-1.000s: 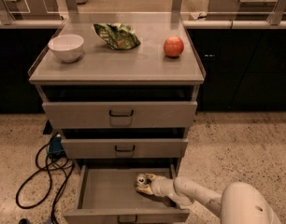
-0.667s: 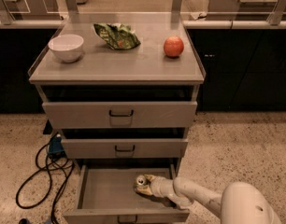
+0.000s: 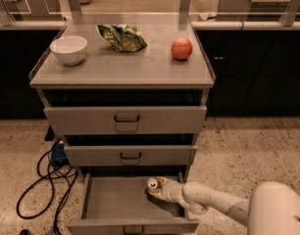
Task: Pick 7up can from bottom drawer and place on counter
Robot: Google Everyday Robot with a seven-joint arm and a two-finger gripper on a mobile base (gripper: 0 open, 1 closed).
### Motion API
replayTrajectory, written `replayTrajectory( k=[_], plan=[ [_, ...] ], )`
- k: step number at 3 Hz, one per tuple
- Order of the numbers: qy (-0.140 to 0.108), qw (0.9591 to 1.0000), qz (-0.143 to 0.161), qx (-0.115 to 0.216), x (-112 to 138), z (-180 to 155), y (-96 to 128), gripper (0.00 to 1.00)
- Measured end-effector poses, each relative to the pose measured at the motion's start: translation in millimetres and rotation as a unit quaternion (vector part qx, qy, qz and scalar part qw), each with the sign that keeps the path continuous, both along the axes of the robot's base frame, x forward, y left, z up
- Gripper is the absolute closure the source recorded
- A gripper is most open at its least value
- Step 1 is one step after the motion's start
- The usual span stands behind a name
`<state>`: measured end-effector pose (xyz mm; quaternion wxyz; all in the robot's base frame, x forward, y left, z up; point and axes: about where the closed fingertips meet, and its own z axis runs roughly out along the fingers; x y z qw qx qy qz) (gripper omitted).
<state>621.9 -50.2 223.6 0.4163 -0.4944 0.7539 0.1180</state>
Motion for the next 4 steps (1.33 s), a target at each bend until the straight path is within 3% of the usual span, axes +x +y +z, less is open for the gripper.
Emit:
replayTrajectory(
  k=[1, 2, 3, 4],
  plan=[
    [-0.046, 0.9973, -0.031, -0.048, 12, 75, -22, 1.00],
    [-0.060, 0.9916, -0.067, -0.093, 10, 138, -27, 1.00],
    [-0.070, 0.9867, -0.086, -0.119, 3, 165, -39, 1.00],
    [-0.039, 0.9894, -0.077, -0.117, 16, 150, -34, 1.00]
  ],
)
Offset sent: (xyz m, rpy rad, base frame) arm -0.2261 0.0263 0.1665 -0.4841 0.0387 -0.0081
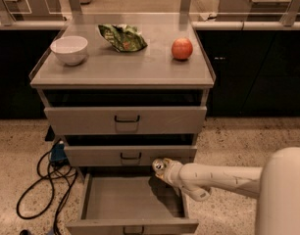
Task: Pick 7up can from bottom drawer and place on counter
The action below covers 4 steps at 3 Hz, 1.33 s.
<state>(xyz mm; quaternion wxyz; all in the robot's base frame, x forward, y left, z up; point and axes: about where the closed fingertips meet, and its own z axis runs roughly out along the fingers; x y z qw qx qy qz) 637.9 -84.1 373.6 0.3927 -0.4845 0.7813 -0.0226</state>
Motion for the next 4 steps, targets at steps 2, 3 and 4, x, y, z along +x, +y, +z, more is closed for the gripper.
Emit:
replayTrajectory(
  k=[2, 3, 4],
  plan=[
    [0.197, 0.9799, 0.020, 0.027, -67, -5, 35, 1.00],
    [0.237, 0.9709, 0.027, 0.017, -93, -11, 16, 1.00],
    [0.243, 0.9689, 0.026, 0.040, -89, -15, 25, 1.00]
  ],
)
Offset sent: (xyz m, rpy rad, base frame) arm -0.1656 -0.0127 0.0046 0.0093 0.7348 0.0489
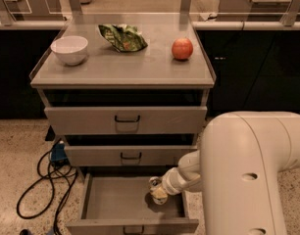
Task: Pick 7up can from bottom drawer and place on counter
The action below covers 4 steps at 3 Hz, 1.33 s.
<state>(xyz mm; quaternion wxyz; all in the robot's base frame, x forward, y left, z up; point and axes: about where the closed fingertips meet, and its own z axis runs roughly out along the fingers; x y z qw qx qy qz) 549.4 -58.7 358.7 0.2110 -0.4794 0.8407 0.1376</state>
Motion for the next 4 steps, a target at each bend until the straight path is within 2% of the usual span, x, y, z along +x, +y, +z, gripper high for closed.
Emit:
replayTrajectory(
  k=[1, 2, 3, 4],
  plan=[
    [0.018, 0.9994, -0.028, -0.003, -6, 25, 4, 1.00],
    [0.032, 0.9946, -0.090, -0.041, -19, 78, -13, 1.00],
    [0.011, 0.9825, -0.165, -0.086, -43, 149, -52, 1.00],
    [0.011, 0.9825, -0.165, -0.086, -43, 149, -52, 1.00]
  ],
)
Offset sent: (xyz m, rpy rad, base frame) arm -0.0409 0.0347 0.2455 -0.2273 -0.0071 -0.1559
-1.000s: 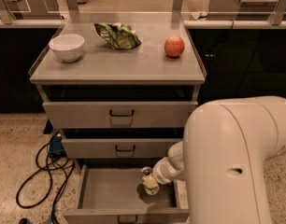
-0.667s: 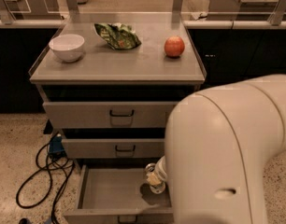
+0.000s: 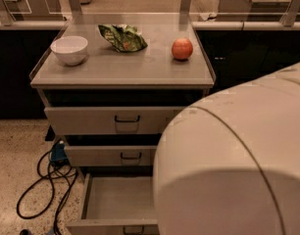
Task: Pick 7up can from bottom drawer and place on counter
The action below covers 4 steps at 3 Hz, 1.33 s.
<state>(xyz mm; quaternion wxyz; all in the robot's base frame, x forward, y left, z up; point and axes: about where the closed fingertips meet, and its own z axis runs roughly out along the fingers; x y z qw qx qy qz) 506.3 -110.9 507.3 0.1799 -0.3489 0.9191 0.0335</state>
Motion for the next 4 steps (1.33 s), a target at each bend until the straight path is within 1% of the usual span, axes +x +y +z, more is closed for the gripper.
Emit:
replayTrajectory(
  k=[1, 2, 3, 4],
  plan=[
    [0.007, 0.9994, 0.021, 0.025, 17, 4, 19, 1.00],
    [-0.004, 0.9976, 0.050, 0.048, 49, 38, 44, 1.00],
    [-0.051, 0.9953, 0.067, 0.047, 74, 97, 65, 1.00],
    [-0.103, 0.9920, 0.052, 0.051, 93, 141, 73, 1.00]
  ],
)
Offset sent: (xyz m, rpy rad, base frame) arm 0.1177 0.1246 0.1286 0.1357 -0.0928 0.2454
